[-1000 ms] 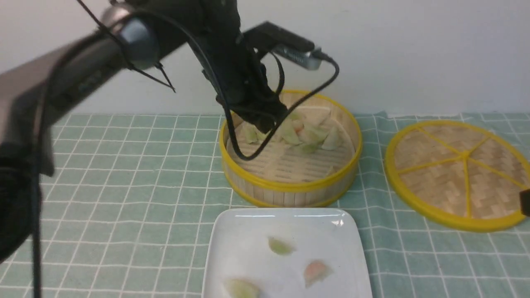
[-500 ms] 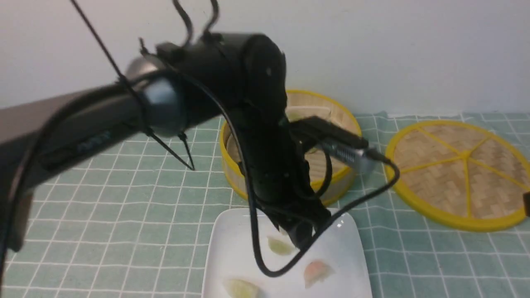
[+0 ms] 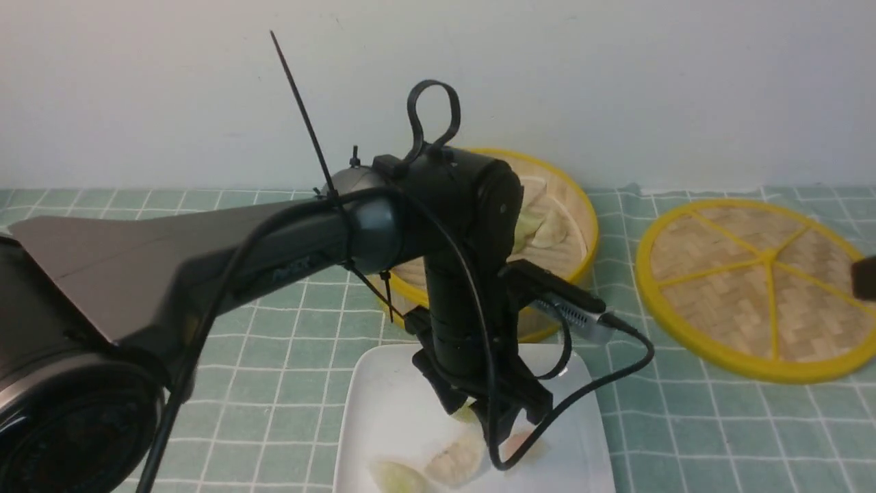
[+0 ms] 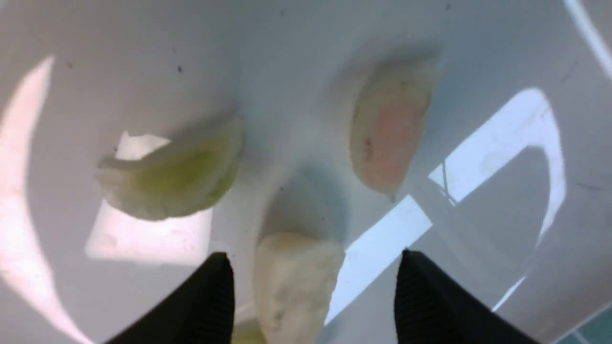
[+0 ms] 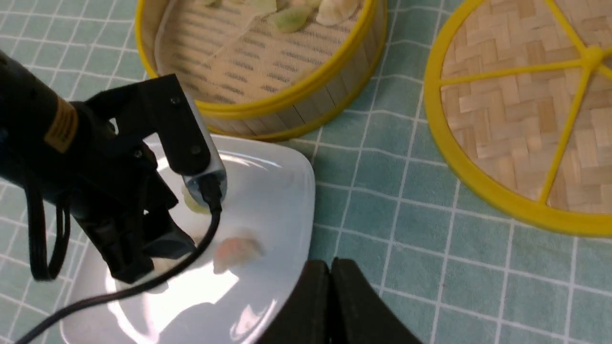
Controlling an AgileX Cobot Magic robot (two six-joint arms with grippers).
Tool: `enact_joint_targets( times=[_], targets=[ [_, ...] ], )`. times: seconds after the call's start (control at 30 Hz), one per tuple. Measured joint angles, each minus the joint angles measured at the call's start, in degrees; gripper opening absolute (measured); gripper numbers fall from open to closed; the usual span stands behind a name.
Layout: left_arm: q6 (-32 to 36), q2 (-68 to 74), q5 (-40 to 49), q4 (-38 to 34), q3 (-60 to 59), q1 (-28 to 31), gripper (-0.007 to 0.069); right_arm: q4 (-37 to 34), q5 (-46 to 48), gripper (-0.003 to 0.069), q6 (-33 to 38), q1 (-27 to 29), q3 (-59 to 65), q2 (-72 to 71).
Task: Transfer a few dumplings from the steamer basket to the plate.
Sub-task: Use the left arm to put the dumpling into the plate, then use the right arm to grab a dumpling from inside the steamer
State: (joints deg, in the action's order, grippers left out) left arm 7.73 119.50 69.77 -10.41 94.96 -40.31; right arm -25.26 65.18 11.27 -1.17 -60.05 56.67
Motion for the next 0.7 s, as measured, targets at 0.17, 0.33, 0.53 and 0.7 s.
enact_joint_targets(
  times=[0.17,0.33,0.53,0.7],
  targets=[
    [-1.7,-5.9,-0.1,2.9,0.3,0.0,0.0211,-3.2,0.7,-0.0004,3.9,-0.2,-9.5,10.9],
    [-5.0,-18.4,0.4,7.8,0.3,0.0,0.0013,-1.3,0.6,0.0035,4.8,-4.7,-19.4,23.9],
    [-9.6,-31.4,1.1,10.7,0.3,0.0,-0.0006,6.6,-2.4,0.0160,4.1,-12.3,-30.6,38.8],
    [-11.0,-38.4,2.0,10.8,0.3,0.0,-0.0006,10.5,-6.1,0.0337,3.0,-16.1,-39.5,51.8]
  ],
)
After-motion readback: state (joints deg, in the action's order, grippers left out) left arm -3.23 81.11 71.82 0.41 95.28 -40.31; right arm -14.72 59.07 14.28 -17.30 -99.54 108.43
